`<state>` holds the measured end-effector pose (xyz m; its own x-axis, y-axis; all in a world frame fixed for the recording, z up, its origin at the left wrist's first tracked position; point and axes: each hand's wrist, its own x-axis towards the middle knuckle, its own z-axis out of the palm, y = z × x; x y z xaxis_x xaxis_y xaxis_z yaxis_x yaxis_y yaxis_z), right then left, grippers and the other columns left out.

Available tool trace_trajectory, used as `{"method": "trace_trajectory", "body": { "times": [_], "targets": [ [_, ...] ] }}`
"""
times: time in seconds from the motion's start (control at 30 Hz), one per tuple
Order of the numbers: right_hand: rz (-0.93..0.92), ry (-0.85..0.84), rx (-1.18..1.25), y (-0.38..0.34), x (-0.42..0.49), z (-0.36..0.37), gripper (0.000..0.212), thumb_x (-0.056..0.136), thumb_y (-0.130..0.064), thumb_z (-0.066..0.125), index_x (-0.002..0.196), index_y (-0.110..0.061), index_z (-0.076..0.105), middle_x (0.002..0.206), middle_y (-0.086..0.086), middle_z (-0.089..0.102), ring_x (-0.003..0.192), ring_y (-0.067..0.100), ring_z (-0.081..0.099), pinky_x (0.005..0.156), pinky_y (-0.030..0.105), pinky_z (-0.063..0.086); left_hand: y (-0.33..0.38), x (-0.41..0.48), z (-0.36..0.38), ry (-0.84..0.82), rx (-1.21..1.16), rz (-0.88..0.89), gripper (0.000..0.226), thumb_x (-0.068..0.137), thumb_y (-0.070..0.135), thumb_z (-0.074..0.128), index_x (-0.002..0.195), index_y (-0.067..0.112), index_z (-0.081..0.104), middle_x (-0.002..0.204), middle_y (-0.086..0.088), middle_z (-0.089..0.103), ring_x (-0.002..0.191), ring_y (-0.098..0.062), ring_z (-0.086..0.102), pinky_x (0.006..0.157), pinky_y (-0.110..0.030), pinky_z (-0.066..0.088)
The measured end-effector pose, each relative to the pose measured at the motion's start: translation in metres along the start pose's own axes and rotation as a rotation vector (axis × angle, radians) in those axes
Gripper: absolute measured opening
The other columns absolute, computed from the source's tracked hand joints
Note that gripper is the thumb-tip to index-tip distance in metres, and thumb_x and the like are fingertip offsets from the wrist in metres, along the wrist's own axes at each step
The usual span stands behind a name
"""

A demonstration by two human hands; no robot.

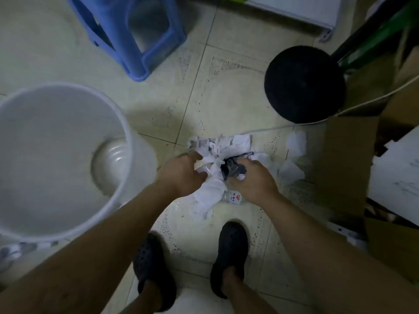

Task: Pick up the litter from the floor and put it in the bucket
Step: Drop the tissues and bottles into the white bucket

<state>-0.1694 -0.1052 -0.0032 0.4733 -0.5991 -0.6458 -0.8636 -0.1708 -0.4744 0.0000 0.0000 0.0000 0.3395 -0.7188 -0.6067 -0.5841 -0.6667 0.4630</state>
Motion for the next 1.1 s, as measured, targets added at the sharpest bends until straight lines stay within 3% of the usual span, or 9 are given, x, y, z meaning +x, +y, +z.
{"method": "trace_trajectory", "body": {
  "times": [0.1,0.23,0.37,0.63,0.77,0.87,0.93,1.0,1.1],
  "targets": [
    [0.012,-0.001,-0.030,0.030,0.038,0.021,0.049,0.082,-0.027,0.069,0.126,-0.012,0.055,0.123,0.011,0.056,0.116,0.027,0.054,0.095,0.040,0.047,-0.016,0.039,0.036,0.018,-0.007,-0.013,0.054,0.082,0.051,0.059,0.130,0.028,0.049,0.127,-0.003,0.061,0.112,-0.026,0.058,0.093,-0.039,0.050],
    [0.018,-0.005,-0.136,0.069,0.097,0.043,0.024,0.082,-0.029,0.068,0.100,-0.020,0.056,0.103,0.012,0.055,0.102,0.033,0.058,0.083,0.037,0.048,-0.041,0.090,0.079,0.083,-0.031,-0.013,0.051,0.085,0.042,0.059,0.132,0.023,0.048,0.126,-0.004,0.062,0.110,-0.024,0.060,0.086,-0.030,0.046],
    [-0.004,0.036,-0.253,0.094,0.163,0.063,0.053,0.084,-0.034,0.066,0.132,-0.018,0.051,0.131,0.014,0.050,0.114,0.033,0.054,0.093,0.039,0.048,-0.073,0.142,0.114,0.126,-0.041,-0.028,0.054,0.087,0.036,0.060,0.137,0.022,0.044,0.130,-0.007,0.058,0.110,-0.025,0.059,0.085,-0.029,0.046],
    [-0.079,-0.007,-0.483,0.077,0.269,0.100,0.079,0.077,-0.041,0.073,0.141,-0.015,0.035,0.136,0.016,0.045,0.118,0.035,0.051,0.086,0.038,0.047,-0.121,0.232,0.147,0.061,0.025,-0.047,0.077,0.079,0.044,0.064,0.142,0.018,0.029,0.142,-0.015,0.040,0.123,-0.035,0.047,0.098,-0.043,0.044],
    [-0.031,0.020,-0.619,0.070,0.291,0.110,0.057,0.083,-0.025,0.068,0.134,-0.013,0.046,0.131,0.012,0.055,0.114,0.030,0.056,0.084,0.033,0.048,-0.133,0.246,0.155,0.106,0.105,0.023,0.071,0.073,0.042,0.073,0.133,0.022,0.040,0.126,-0.011,0.053,0.109,-0.030,0.056,0.089,-0.044,0.050],
    [-0.006,0.076,-0.506,0.066,0.283,0.110,0.008,0.087,-0.014,0.059,0.086,-0.006,0.061,0.100,0.009,0.064,0.093,0.026,0.060,0.065,0.024,0.044,-0.136,0.238,0.154,0.174,0.114,0.051,0.039,0.079,0.036,0.066,0.114,0.021,0.060,0.112,-0.008,0.064,0.098,-0.027,0.062,0.083,-0.038,0.052],
    [-0.024,0.091,-0.396,0.060,0.267,0.106,0.022,0.086,-0.012,0.058,0.065,-0.008,0.053,0.075,0.007,0.056,0.078,0.025,0.055,0.052,0.023,0.034,-0.136,0.229,0.151,0.220,0.118,0.055,0.022,0.084,0.028,0.058,0.102,0.019,0.068,0.103,-0.008,0.068,0.089,-0.027,0.063,0.076,-0.033,0.051],
    [-0.052,0.104,-0.297,0.055,0.253,0.100,0.021,0.087,-0.014,0.058,0.072,0.001,0.061,0.076,0.010,0.056,0.078,0.023,0.052,0.058,0.024,0.034,-0.135,0.221,0.152,0.208,0.119,0.044,0.026,0.084,0.027,0.055,0.106,0.018,0.067,0.106,-0.010,0.063,0.093,-0.029,0.061,0.078,-0.034,0.049],
    [-0.025,0.063,-0.210,0.060,0.241,0.098,0.026,0.089,-0.016,0.057,0.086,0.009,0.063,0.082,0.016,0.060,0.082,0.025,0.055,0.062,0.026,0.037,-0.139,0.217,0.168,0.126,0.141,0.033,0.050,0.081,0.037,0.052,0.127,0.020,0.044,0.120,-0.013,0.050,0.107,-0.032,0.052,0.088,-0.044,0.047]
  ]
}}
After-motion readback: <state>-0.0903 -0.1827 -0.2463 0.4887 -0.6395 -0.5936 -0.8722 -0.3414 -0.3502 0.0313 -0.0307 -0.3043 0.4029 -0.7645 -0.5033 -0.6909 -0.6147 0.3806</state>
